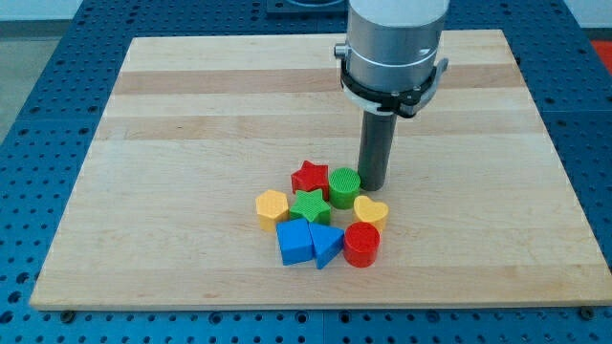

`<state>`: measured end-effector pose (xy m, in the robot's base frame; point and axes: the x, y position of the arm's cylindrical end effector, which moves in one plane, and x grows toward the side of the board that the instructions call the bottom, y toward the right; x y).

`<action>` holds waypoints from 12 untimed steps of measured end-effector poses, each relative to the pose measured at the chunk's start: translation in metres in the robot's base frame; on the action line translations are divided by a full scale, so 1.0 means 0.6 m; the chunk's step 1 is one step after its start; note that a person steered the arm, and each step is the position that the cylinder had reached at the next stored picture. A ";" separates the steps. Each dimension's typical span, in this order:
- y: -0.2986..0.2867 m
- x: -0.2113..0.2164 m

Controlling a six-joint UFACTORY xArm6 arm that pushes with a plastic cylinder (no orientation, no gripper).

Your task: Slide the green circle to top left

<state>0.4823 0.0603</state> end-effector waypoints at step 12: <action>-0.087 -0.079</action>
<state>0.4347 0.0079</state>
